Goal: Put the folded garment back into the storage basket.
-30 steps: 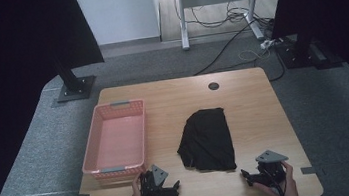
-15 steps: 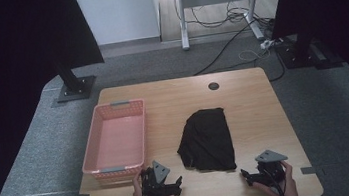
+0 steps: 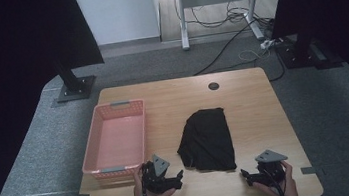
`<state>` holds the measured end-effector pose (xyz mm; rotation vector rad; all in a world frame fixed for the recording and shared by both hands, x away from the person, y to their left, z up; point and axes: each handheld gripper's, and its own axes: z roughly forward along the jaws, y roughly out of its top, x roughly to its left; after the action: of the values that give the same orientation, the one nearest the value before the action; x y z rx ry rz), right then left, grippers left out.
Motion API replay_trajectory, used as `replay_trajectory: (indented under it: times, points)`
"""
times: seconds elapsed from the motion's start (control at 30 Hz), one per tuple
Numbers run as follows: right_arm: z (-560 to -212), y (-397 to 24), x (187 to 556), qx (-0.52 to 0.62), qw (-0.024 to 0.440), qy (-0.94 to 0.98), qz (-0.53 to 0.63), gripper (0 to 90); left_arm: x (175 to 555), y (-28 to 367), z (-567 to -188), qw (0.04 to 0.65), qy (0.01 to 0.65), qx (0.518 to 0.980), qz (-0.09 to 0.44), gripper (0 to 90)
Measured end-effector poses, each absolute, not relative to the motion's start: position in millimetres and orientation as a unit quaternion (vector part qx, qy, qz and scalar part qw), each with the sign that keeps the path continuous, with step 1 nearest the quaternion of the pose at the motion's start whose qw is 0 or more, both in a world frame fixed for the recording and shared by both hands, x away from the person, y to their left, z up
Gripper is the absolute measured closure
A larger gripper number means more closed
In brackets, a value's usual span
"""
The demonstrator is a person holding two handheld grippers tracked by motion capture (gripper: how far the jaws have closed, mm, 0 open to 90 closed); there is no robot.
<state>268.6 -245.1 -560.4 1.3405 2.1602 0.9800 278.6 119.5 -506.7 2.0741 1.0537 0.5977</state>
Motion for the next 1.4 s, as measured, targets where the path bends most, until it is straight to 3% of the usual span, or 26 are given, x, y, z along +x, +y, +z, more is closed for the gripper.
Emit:
replay_trajectory:
  times: [1.4]
  points:
    - [-560,-245,269,0.48,0.207,0.777,0.352,11.9,321,96,-490,0.367,0.4,0.802,0.247,10.7]
